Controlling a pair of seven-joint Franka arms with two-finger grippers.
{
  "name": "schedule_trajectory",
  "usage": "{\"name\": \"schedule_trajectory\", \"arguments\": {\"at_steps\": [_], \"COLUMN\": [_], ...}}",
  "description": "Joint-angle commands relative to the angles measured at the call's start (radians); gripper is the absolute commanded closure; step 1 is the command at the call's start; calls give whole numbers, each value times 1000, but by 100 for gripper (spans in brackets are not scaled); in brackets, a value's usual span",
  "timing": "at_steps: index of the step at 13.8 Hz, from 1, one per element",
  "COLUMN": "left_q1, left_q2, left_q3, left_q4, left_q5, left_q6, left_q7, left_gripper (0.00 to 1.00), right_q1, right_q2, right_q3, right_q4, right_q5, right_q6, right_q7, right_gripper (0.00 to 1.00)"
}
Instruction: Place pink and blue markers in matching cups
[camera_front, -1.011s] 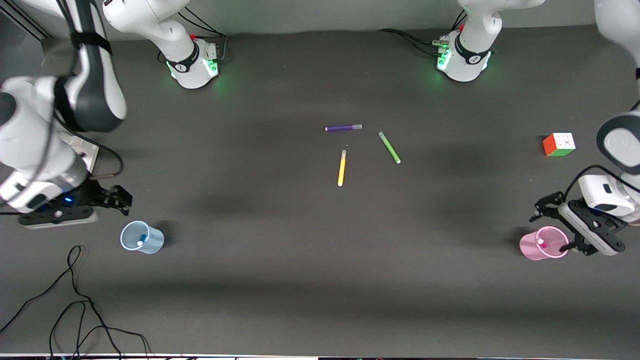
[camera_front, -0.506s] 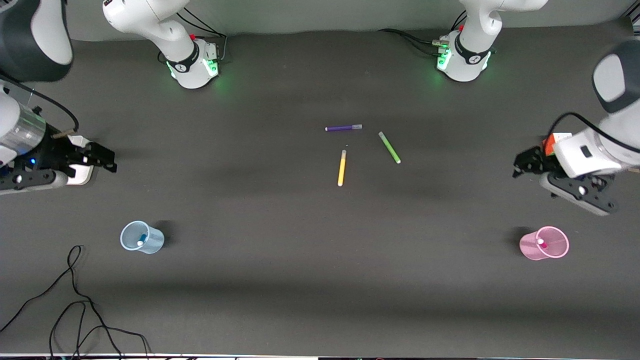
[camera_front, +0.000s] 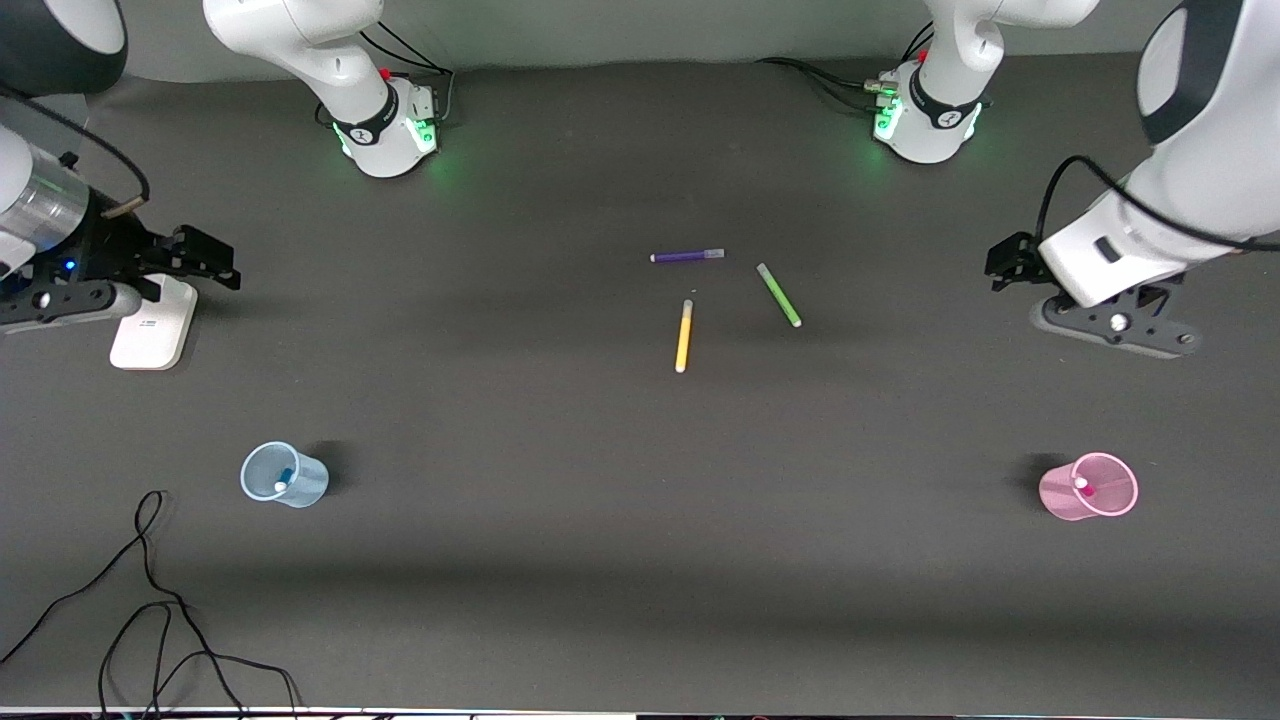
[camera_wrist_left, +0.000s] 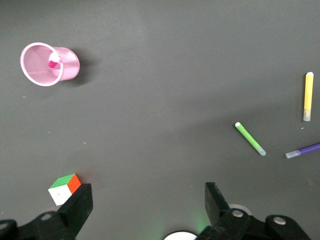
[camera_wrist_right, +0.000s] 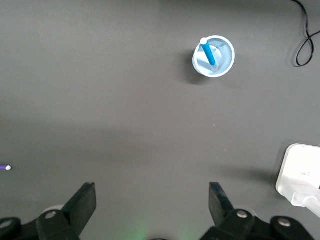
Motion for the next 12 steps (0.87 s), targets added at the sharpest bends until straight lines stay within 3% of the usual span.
{"name": "schedule_trajectory", "arguments": {"at_steps": [1, 3, 10, 12], "left_q1": [1, -2, 4, 65], "left_q2": [113, 129, 108, 100], "left_q3": [9, 8, 12, -29], "left_q4": [213, 233, 167, 157], "left_q5": [11, 19, 28, 28], "left_q6": [-158, -208, -183, -169], "left_q7": [-14, -10, -22, -39], "left_gripper": [0, 0, 0, 1], "right_q1": [-106, -109, -51, -51], "right_q2": [-48, -52, -43, -48], "right_q3": [87, 89, 87, 89], "right_q4": [-45, -45, -47, -70], "right_q5": [-18, -20, -6, -6], "right_q6": [27, 27, 70, 69], "right_q7": [12, 6, 23, 23], "right_gripper": [0, 0, 0, 0]}}
